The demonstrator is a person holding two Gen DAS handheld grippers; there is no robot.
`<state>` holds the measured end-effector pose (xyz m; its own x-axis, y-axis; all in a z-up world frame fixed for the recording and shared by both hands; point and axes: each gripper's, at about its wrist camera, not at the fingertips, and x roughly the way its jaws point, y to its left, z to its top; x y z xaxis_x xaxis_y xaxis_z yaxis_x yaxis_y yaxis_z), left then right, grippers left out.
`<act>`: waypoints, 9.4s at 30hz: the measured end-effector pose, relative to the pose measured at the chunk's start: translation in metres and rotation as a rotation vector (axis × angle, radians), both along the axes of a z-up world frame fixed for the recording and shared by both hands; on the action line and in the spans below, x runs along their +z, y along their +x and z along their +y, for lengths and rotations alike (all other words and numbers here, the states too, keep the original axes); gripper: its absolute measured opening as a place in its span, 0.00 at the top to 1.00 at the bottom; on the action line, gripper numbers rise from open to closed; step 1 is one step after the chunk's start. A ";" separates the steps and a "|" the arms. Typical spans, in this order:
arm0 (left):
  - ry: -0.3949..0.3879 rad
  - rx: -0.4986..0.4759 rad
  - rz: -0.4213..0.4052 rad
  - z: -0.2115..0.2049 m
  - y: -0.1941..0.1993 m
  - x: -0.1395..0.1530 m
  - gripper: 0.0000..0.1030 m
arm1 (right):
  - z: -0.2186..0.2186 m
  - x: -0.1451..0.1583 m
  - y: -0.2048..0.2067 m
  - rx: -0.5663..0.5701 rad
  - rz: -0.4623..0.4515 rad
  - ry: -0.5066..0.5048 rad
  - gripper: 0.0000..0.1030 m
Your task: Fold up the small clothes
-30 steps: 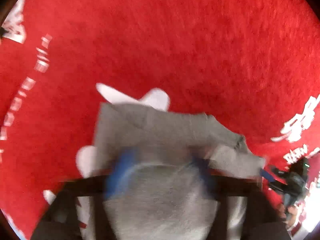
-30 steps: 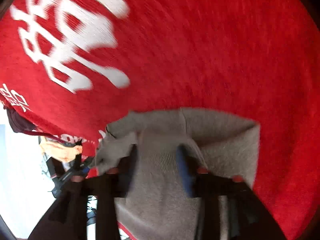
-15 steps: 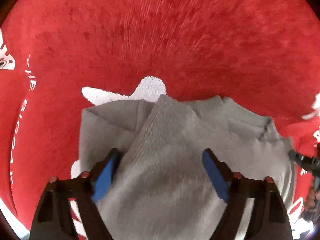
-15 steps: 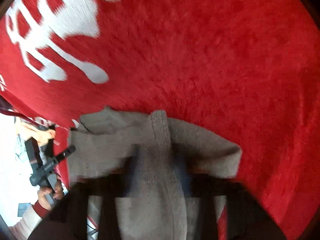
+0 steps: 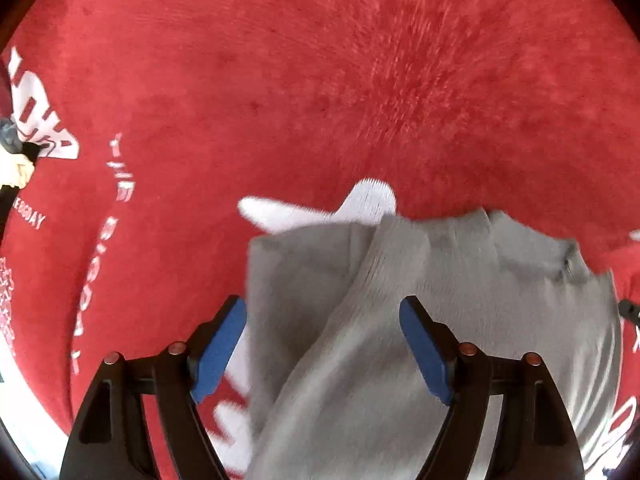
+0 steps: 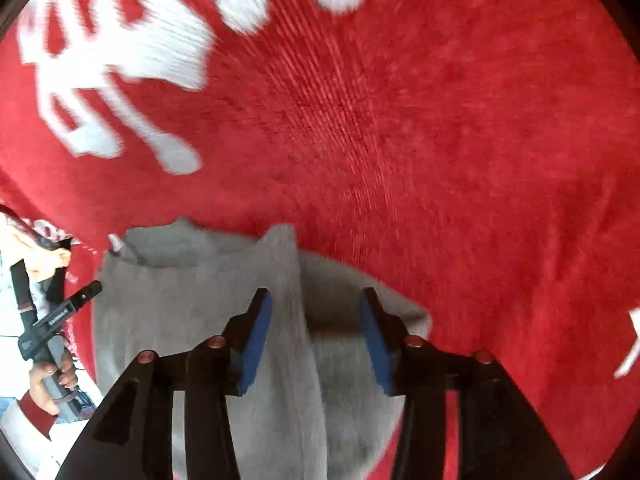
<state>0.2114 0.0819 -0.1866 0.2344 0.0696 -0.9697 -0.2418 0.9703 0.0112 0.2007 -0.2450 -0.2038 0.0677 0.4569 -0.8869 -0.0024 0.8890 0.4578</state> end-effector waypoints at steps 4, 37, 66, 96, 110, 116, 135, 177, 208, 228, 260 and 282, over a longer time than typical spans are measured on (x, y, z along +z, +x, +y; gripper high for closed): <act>-0.056 -0.017 0.026 0.006 -0.049 0.016 0.22 | -0.015 0.023 -0.046 -0.010 0.027 0.090 0.52; -0.061 0.061 0.209 -0.038 -0.190 -0.001 0.21 | 0.011 0.061 -0.192 0.081 0.146 -0.013 0.56; -0.166 0.040 0.239 -0.090 -0.203 0.019 0.21 | 0.084 0.052 -0.194 0.186 0.211 0.070 0.35; -0.427 0.016 0.146 0.007 -0.229 0.014 0.01 | 0.165 0.035 -0.235 -0.091 0.247 0.161 0.28; -0.610 0.214 0.219 0.048 -0.247 -0.028 0.01 | 0.198 0.004 -0.220 -0.222 0.283 0.367 0.28; -0.665 0.249 0.218 0.057 -0.248 -0.031 0.01 | 0.194 -0.012 -0.223 -0.318 0.301 0.458 0.28; -0.789 0.276 0.049 0.029 -0.219 -0.017 0.01 | 0.179 -0.006 -0.207 -0.413 0.254 0.576 0.87; -0.287 0.056 -0.056 -0.014 -0.161 0.002 0.88 | 0.153 0.054 -0.198 0.037 0.198 0.240 0.85; 0.161 -0.546 -0.278 -0.101 -0.187 0.037 0.89 | 0.421 0.022 -0.019 0.802 0.311 -0.131 0.09; 0.097 -0.687 -0.402 -0.158 -0.184 0.109 0.89 | 0.260 0.106 -0.002 0.441 0.061 0.196 0.86; -0.006 -0.977 -0.279 -0.322 -0.213 0.073 0.35 | -0.028 0.009 -0.069 -0.070 0.092 0.165 0.63; -0.167 -0.468 0.096 -0.195 -0.163 0.020 0.34 | -0.032 0.023 -0.191 -0.191 0.187 0.085 0.89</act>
